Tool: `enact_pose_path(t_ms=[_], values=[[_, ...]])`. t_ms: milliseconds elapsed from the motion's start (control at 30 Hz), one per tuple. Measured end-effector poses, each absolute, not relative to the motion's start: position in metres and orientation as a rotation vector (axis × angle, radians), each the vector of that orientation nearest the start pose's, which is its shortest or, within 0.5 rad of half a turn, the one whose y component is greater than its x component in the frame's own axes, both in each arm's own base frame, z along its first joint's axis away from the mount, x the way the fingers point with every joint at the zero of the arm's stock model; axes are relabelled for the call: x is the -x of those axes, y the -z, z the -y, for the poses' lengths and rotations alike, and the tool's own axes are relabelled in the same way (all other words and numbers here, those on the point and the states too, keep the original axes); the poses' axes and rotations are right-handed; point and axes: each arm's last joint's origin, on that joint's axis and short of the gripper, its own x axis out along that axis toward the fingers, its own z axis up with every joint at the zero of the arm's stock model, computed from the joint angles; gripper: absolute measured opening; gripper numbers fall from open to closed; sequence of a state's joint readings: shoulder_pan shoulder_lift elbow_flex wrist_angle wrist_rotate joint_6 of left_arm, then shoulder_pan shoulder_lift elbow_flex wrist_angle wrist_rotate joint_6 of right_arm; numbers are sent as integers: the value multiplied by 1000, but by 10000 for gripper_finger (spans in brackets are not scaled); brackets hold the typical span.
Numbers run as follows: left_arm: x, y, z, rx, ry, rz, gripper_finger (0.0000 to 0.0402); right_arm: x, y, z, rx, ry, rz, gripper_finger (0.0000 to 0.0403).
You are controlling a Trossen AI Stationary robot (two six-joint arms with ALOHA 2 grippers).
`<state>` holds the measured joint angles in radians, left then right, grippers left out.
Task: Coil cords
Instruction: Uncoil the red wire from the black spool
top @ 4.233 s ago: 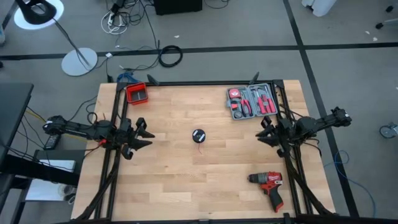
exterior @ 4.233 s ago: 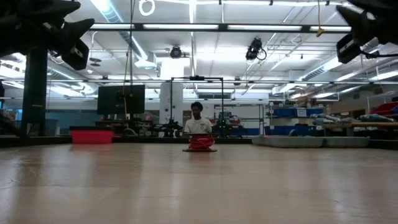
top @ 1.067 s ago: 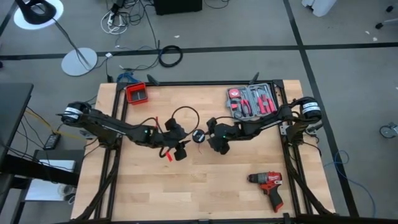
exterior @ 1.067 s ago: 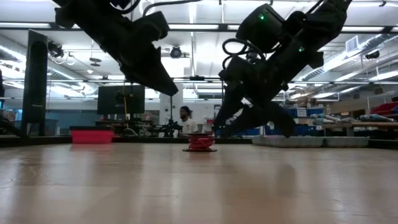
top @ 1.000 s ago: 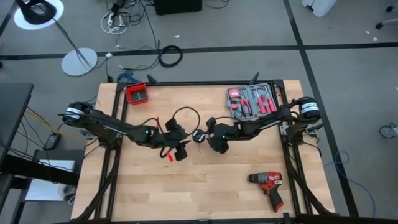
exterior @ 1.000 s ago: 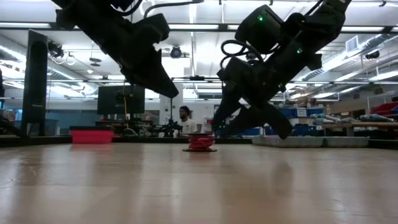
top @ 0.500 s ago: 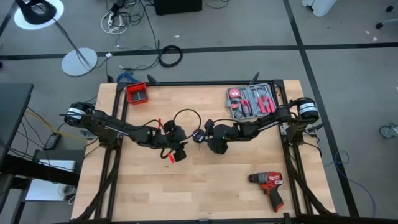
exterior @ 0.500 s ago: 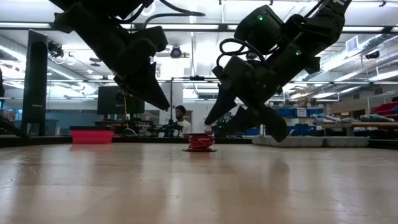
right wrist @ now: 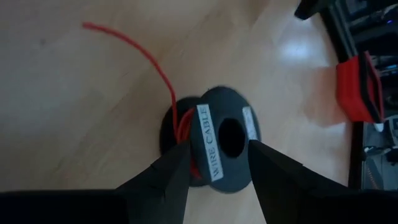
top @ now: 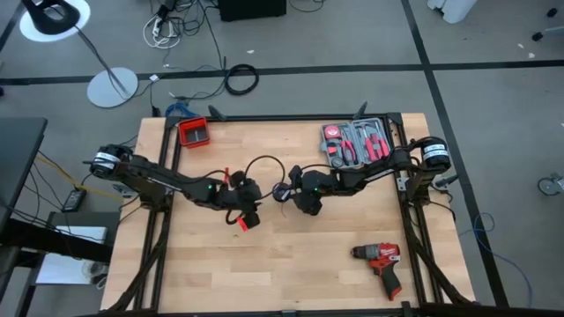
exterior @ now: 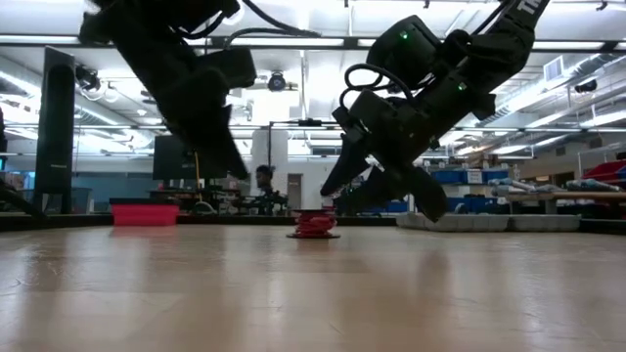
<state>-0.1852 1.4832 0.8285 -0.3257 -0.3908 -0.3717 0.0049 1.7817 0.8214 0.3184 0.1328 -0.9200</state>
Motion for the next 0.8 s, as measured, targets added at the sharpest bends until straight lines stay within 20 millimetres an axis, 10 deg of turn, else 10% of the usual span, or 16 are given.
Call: enact_pose_path(t_ms=[333,800], values=[[-278,-206,40,1,-377,-975,152,-342,-137,3,882,-215,-633,159],[-271,-182,37,-28,-431,-925,152,-342,-138,12,907,-254,-616,159]])
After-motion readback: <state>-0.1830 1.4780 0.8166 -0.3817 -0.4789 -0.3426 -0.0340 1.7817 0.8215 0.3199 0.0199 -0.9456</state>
